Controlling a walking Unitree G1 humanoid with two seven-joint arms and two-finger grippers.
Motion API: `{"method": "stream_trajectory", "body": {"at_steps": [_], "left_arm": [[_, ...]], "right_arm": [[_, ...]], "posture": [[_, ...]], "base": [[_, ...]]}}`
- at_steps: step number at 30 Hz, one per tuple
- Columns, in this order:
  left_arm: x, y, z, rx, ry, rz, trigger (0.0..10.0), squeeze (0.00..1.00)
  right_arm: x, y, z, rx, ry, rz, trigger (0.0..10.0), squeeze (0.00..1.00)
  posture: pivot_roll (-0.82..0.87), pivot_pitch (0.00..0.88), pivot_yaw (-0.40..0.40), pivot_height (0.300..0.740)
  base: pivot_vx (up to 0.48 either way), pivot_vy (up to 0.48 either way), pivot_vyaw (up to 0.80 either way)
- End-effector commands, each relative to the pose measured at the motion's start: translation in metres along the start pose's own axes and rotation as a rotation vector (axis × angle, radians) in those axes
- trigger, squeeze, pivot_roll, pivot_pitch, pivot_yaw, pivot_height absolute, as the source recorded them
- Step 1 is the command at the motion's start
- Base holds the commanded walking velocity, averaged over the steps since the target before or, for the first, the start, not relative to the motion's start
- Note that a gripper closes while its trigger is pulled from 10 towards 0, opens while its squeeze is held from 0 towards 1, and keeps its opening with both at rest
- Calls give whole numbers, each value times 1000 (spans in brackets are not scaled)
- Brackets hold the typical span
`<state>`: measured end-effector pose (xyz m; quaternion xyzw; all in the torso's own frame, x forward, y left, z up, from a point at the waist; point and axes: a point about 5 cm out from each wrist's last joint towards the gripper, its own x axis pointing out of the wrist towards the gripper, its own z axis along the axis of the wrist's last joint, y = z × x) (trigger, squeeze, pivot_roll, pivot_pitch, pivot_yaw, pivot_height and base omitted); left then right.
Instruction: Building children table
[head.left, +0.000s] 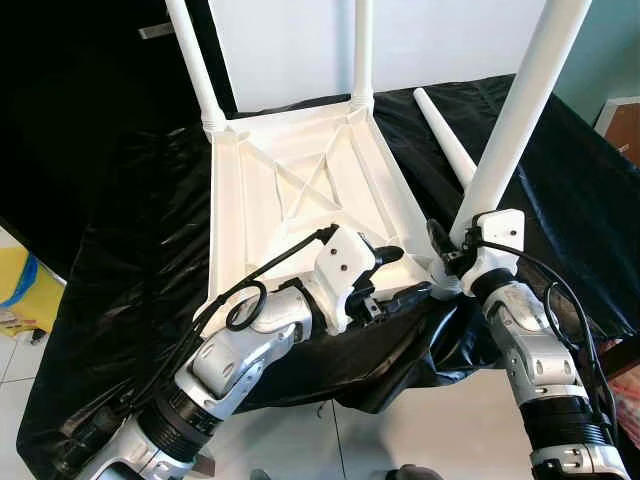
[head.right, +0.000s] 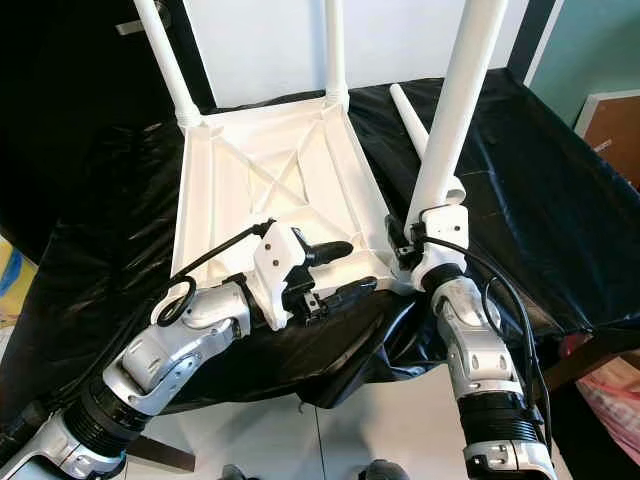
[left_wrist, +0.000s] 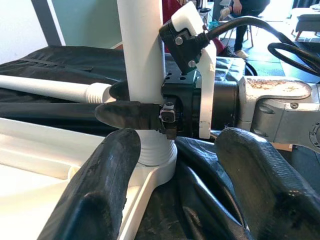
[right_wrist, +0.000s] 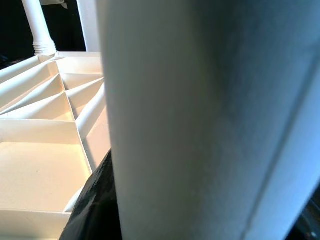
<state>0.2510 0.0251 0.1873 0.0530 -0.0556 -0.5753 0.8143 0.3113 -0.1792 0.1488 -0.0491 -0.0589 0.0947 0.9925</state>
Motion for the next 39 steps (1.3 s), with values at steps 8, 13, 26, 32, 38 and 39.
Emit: {"method": "stream_trajectory", "body": {"at_steps": [8,13,26,32,38,39], "left_arm": [[-2,-8,3,7,-3,-164,10000,0],[-1,-9,4,3,-5,-170,10000,0],[1,-11,4,5,-10,-183,10000,0],[1,-11,4,4,-12,-185,10000,0],[1,-11,4,3,-13,-190,10000,0],[1,-11,4,3,-13,-190,10000,0]], "right_arm": [[-14,14,-27,100,122,-171,10000,0],[-13,22,-23,117,101,-279,10000,0],[-14,42,-15,177,54,-473,10000,0],[-14,40,-8,164,-3,-483,10000,0],[-15,40,0,171,-63,-450,10000,1000],[-15,40,0,171,-63,-450,10000,1000]], "posture": [[-99,100,73,740],[-99,96,72,740],[-94,72,58,740],[-97,70,57,740],[-102,68,58,740],[-102,68,58,740]], "base": [[0,0,0],[0,0,0],[0,0,0],[0,0,0],[0,0,0],[0,0,0]]}}
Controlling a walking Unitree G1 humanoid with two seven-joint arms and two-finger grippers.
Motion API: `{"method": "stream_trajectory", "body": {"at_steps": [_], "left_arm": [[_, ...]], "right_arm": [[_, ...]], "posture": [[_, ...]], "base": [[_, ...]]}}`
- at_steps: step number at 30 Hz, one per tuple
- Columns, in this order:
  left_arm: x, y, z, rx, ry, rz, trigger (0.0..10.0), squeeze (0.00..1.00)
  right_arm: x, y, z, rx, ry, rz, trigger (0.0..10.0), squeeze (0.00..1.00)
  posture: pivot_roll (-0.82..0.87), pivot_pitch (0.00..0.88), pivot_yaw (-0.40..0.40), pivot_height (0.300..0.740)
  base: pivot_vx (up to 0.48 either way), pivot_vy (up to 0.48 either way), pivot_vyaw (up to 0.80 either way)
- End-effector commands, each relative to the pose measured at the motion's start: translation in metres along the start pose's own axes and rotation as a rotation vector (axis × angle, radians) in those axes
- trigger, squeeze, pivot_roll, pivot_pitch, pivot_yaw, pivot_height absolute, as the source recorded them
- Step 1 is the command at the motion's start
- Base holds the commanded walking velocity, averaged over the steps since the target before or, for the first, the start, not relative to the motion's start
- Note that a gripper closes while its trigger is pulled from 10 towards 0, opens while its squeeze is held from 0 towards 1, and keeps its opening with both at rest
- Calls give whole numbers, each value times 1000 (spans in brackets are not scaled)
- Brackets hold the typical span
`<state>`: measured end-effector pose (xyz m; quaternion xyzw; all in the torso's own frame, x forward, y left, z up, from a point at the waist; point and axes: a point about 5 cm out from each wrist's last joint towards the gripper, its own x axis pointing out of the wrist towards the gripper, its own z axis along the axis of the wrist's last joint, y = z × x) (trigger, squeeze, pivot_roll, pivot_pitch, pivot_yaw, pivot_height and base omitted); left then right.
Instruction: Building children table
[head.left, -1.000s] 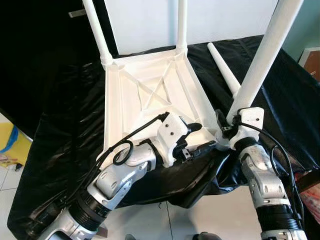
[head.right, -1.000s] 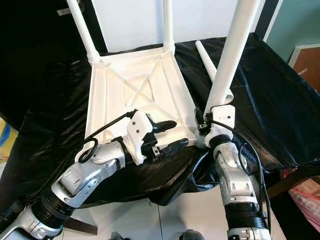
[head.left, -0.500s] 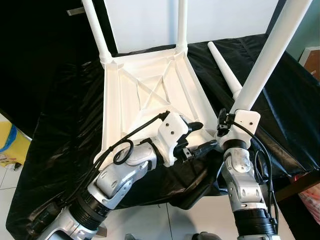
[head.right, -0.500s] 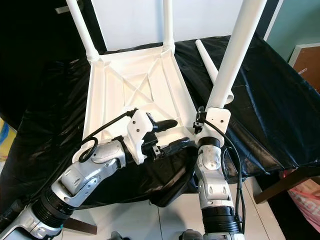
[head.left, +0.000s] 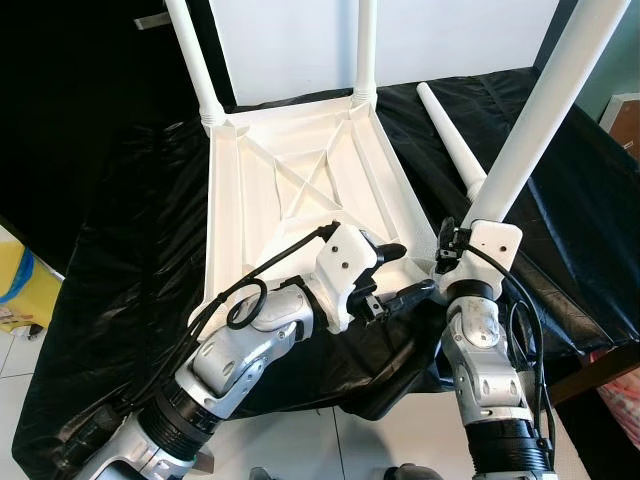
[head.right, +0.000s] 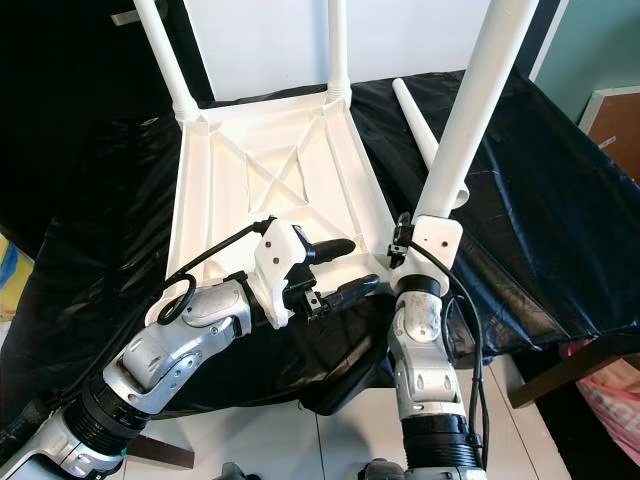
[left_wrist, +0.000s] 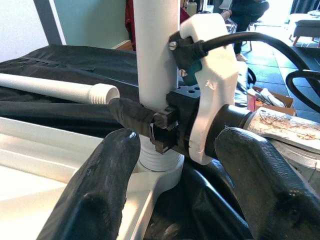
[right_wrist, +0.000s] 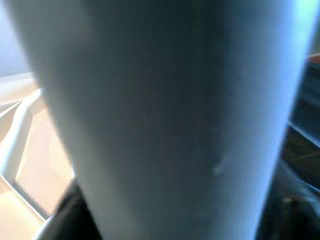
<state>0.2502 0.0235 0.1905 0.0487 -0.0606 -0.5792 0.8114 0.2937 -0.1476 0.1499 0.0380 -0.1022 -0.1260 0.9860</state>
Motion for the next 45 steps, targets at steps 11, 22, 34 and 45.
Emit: {"method": "stream_trajectory", "body": {"at_steps": [11,22,34,45], "left_arm": [[1,-11,2,3,-5,-180,10000,0],[2,-10,2,1,-6,-175,10000,0],[1,-9,2,4,-5,-180,10000,0],[2,-8,3,7,-3,-189,10000,0]], "right_arm": [[-5,1,1,43,-22,106,10000,1000],[5,-19,6,11,-18,360,10000,0],[17,-46,5,-105,51,658,10000,0],[31,-51,6,-140,93,811,10000,0]], "posture": [[-105,74,56,740],[-110,83,54,740],[-112,83,63,740],[-114,77,75,740]], "base": [[0,0,0],[0,0,0],[0,0,0],[0,0,0]]}}
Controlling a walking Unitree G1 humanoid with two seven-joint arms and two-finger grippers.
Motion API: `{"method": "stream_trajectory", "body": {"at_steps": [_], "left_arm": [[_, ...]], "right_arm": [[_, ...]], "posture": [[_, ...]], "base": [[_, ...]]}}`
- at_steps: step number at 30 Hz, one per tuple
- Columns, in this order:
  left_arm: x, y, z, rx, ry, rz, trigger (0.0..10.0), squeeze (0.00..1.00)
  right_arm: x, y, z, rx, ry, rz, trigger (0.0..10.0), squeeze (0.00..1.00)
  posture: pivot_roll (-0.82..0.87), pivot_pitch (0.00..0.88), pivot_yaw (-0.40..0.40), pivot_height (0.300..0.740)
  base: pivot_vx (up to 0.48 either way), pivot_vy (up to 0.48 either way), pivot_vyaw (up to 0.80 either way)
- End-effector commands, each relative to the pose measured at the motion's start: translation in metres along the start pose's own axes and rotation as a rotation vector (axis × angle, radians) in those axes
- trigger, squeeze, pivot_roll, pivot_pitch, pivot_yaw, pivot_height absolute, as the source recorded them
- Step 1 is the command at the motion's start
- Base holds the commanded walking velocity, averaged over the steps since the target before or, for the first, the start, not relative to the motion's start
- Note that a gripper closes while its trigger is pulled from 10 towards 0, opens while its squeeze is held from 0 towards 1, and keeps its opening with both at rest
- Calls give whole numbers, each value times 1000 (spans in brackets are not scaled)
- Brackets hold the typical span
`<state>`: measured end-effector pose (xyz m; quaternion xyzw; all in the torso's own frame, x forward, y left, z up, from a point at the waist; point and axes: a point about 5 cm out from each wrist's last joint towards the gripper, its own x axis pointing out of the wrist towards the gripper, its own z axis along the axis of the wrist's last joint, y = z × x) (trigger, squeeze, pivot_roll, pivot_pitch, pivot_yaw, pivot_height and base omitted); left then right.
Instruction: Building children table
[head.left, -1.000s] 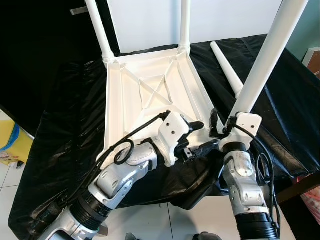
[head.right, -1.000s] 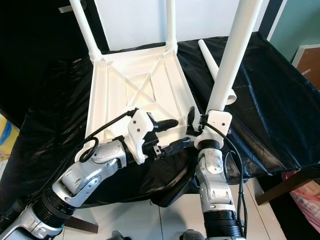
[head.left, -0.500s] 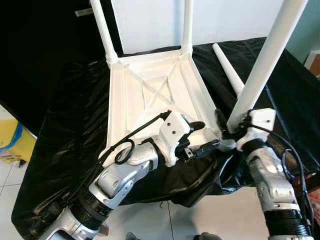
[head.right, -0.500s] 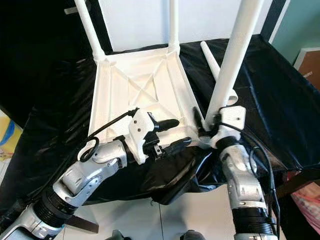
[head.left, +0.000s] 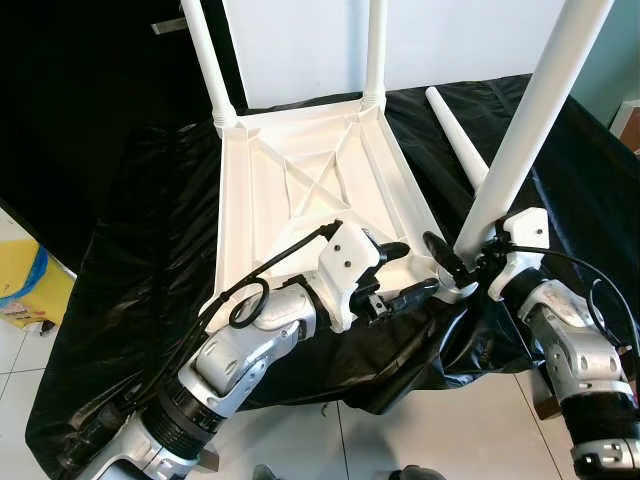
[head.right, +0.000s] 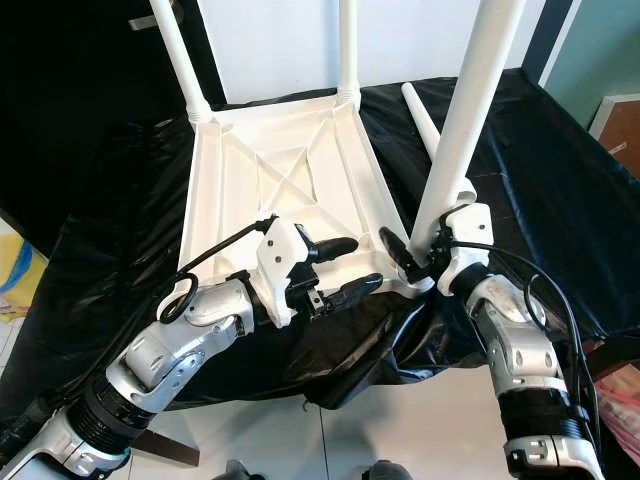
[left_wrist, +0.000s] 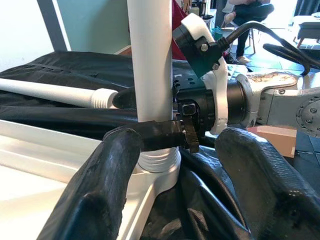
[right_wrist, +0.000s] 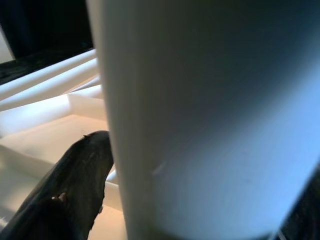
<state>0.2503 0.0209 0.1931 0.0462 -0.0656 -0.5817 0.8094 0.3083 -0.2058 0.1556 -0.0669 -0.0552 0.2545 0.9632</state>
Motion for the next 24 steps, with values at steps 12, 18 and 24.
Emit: {"method": "stream_trajectory", "body": {"at_steps": [12,18,24], "left_arm": [[-1,-10,0,0,14,-198,10000,0],[-1,-9,0,-2,12,-191,10000,0],[-1,-9,0,-1,12,-191,10000,0]], "right_arm": [[6,-9,-5,-17,41,108,0,0],[2,-10,-13,-5,61,102,0,0],[-3,-10,-21,22,80,62,10000,0]], "posture": [[-108,76,68,740],[-108,76,68,740],[-114,70,68,740]], "base": [[0,0,0],[0,0,0],[0,0,0]]}}
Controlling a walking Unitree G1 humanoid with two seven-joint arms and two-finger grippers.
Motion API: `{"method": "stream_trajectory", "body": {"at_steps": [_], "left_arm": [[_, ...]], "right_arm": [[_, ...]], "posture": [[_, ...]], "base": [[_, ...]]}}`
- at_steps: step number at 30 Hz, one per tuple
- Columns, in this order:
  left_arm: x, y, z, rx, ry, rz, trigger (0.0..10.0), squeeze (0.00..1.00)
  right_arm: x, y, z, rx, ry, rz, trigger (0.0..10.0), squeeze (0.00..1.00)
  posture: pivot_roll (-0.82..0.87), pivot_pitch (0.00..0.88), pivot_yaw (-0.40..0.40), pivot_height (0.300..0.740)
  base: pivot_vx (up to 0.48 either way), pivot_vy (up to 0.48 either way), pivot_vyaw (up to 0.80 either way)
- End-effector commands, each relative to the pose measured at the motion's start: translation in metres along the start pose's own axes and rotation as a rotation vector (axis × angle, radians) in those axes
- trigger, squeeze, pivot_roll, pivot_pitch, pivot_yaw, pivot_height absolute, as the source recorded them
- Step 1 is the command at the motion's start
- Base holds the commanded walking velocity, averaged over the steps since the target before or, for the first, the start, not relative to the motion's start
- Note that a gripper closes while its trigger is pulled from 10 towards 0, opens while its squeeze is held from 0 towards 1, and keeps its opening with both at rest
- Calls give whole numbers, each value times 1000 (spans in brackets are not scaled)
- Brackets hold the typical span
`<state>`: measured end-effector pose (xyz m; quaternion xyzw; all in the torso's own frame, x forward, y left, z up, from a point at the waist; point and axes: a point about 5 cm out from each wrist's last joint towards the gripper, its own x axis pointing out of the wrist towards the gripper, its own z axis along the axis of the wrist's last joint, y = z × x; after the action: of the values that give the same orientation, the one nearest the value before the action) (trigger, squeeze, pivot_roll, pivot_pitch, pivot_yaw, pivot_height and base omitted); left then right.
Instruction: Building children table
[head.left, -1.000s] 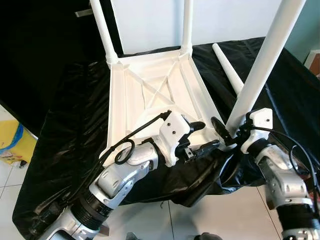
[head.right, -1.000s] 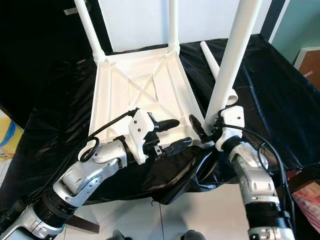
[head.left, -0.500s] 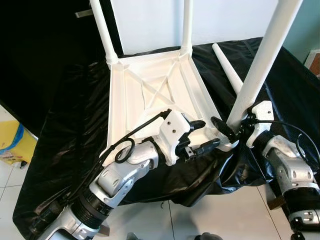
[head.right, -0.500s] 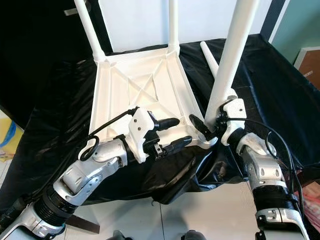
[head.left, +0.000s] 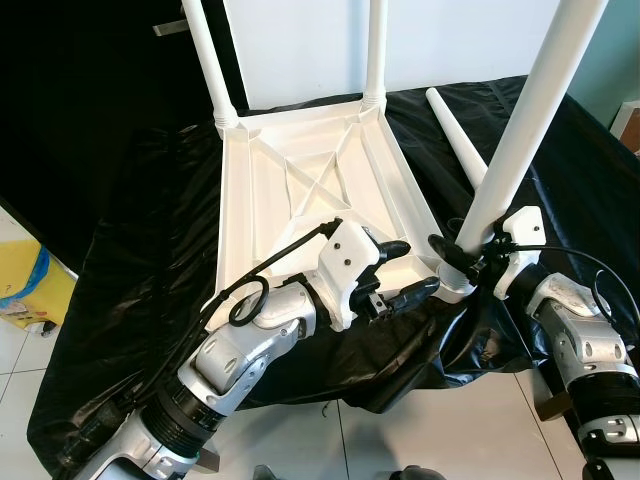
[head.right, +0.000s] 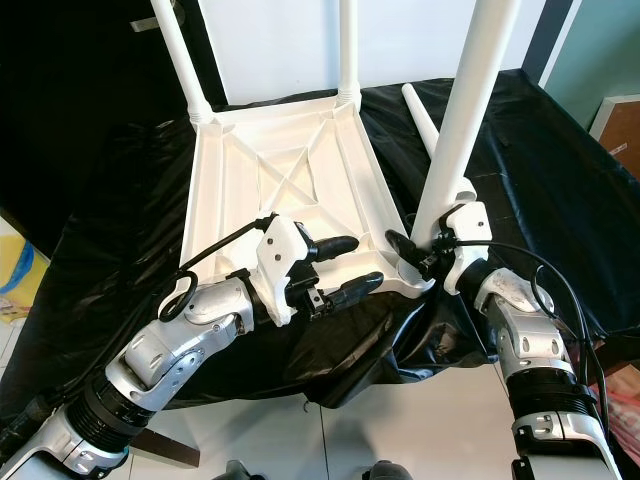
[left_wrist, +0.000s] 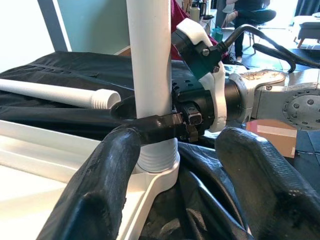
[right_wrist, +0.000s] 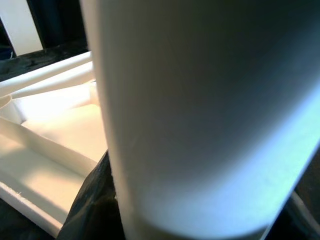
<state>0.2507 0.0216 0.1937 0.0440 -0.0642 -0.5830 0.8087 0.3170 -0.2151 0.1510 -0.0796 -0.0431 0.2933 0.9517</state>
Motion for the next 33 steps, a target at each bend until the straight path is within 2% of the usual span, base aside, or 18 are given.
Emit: {"method": "stream_trajectory", "body": {"at_steps": [1,6,9,11,13,20,21,22,24,25,27,31,33], "left_arm": [[-1,-9,0,4,13,-188,10000,0],[-1,-9,0,5,13,-190,10000,0],[-1,-10,-1,2,11,-193,10000,0],[-1,-10,-1,2,11,-193,10000,0],[0,-12,-2,-2,11,-193,10000,0],[0,-13,-3,-6,9,-191,10000,0],[0,-13,-3,-8,8,-190,10000,0],[0,-13,-3,-8,8,-190,10000,0],[0,-13,-3,-8,7,-187,10000,0],[0,-13,-3,-8,7,-187,10000,0],[0,-13,-4,-6,7,-182,10000,0],[0,-12,-3,-8,7,-178,10000,0],[0,-12,-2,-8,5,-177,10000,0]], "right_arm": [[-5,2,-15,40,56,-21,10000,0],[-5,3,-17,54,51,-74,10000,0],[-2,10,-18,68,48,-233,10000,0],[-2,10,-18,68,48,-233,10000,0],[0,18,-18,73,50,-300,10000,0],[3,31,-22,108,60,-390,10000,0],[4,37,-24,126,67,-450,10000,0],[4,37,-24,126,67,-450,10000,0],[6,46,-27,154,73,-573,10000,0],[6,46,-27,154,73,-573,10000,0],[6,52,-31,186,84,-682,10000,0],[6,58,-34,197,110,-769,10000,0],[12,67,-34,218,109,-801,10000,0]], "posture": [[-114,70,68,740],[-117,68,66,740],[-121,66,60,740],[-121,66,60,740],[-123,66,53,740],[-122,63,46,740],[-120,62,41,740],[-120,62,41,740],[-118,59,36,740],[-118,59,36,740],[-112,55,32,740],[-109,54,33,740],[-103,56,35,740]], "base": [[0,0,0],[0,0,0],[0,0,0],[0,0,0],[0,0,0],[0,0,0],[0,0,0],[0,0,0],[0,0,0],[0,0,0],[0,0,0],[0,0,0],[0,0,0]]}}
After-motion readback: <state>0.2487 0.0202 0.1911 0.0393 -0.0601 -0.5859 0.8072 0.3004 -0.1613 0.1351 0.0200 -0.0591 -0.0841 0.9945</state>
